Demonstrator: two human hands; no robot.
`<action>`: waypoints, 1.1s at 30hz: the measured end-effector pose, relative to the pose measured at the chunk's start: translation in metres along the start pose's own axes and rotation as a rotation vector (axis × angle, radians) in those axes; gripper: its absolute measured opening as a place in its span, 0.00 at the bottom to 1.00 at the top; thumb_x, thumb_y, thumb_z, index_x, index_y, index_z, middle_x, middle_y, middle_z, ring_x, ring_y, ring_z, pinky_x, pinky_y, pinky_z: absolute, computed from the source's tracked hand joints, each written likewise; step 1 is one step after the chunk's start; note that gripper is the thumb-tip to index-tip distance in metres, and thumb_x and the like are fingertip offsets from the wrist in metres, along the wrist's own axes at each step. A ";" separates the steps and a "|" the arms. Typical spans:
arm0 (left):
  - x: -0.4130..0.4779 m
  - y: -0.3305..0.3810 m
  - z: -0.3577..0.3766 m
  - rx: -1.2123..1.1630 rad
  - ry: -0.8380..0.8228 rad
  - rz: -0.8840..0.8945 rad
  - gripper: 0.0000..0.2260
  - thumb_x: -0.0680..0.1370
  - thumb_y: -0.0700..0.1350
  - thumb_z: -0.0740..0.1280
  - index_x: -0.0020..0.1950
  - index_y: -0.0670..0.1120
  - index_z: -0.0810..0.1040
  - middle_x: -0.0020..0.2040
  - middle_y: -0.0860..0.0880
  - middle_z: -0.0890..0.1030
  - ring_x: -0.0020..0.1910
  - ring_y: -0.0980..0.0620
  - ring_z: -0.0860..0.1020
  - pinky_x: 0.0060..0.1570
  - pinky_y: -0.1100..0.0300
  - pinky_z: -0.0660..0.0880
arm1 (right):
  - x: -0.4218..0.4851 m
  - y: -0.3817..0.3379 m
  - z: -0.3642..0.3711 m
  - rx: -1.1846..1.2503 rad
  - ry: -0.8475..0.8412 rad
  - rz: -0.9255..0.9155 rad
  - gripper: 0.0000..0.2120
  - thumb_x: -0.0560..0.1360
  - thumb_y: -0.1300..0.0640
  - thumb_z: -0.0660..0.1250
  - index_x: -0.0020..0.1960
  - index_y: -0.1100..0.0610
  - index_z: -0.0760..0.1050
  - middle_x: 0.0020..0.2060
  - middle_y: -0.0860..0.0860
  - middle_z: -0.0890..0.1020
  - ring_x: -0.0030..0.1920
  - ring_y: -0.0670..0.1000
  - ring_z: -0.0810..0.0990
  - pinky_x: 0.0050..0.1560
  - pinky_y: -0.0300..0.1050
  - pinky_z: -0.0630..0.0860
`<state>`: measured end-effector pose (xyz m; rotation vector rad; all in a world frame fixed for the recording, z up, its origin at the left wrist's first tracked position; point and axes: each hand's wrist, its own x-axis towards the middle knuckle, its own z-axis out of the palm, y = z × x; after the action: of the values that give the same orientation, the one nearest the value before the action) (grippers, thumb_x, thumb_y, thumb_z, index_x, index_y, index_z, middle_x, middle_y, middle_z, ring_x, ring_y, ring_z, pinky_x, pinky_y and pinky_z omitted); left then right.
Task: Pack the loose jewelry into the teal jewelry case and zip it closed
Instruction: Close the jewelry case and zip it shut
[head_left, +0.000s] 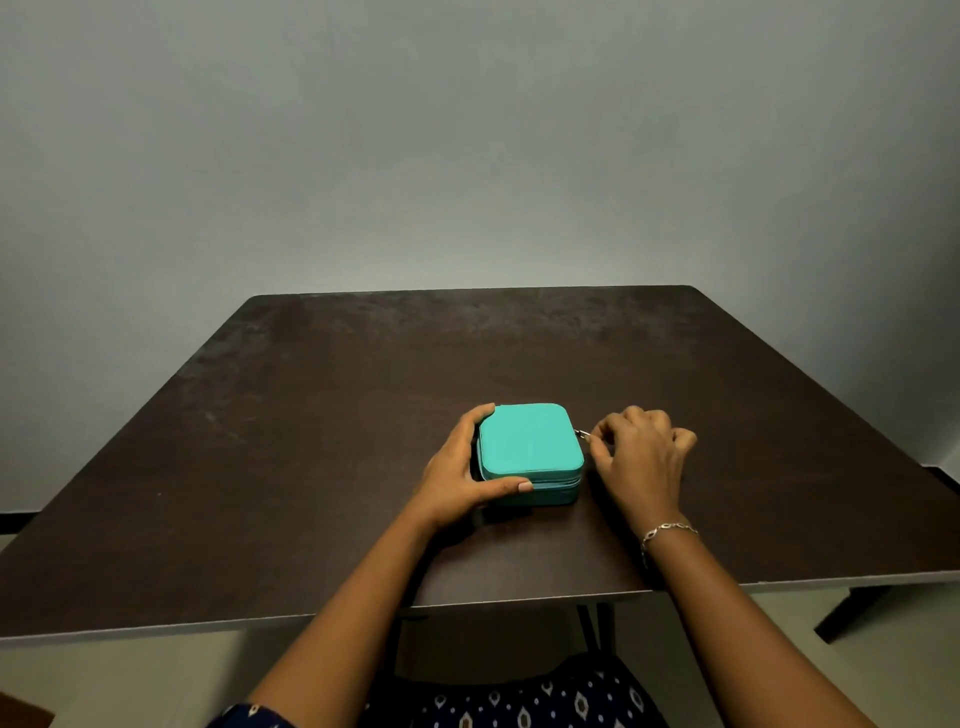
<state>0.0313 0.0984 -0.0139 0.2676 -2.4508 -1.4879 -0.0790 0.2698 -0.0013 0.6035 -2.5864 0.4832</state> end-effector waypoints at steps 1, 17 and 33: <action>0.000 0.000 0.000 0.001 0.000 0.001 0.42 0.59 0.60 0.74 0.69 0.58 0.59 0.65 0.57 0.68 0.64 0.56 0.68 0.64 0.61 0.66 | 0.004 0.001 0.001 -0.001 -0.004 -0.008 0.07 0.75 0.52 0.63 0.46 0.54 0.78 0.45 0.50 0.78 0.52 0.53 0.71 0.45 0.46 0.52; 0.000 0.000 -0.002 0.023 -0.003 -0.005 0.41 0.59 0.61 0.73 0.67 0.61 0.59 0.65 0.58 0.68 0.64 0.57 0.68 0.61 0.64 0.65 | 0.047 0.000 0.015 0.057 -0.137 -0.184 0.07 0.76 0.52 0.62 0.47 0.52 0.78 0.47 0.49 0.77 0.54 0.51 0.70 0.49 0.47 0.60; -0.003 0.004 -0.001 0.050 -0.016 0.002 0.46 0.58 0.65 0.70 0.72 0.57 0.55 0.71 0.54 0.63 0.69 0.55 0.64 0.69 0.55 0.64 | 0.032 -0.020 0.012 0.732 -0.293 0.226 0.11 0.77 0.62 0.59 0.52 0.60 0.79 0.52 0.55 0.81 0.54 0.54 0.78 0.57 0.51 0.74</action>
<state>0.0339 0.1001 -0.0106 0.2643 -2.5025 -1.4355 -0.0992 0.2371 0.0089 0.6403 -2.7219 1.5549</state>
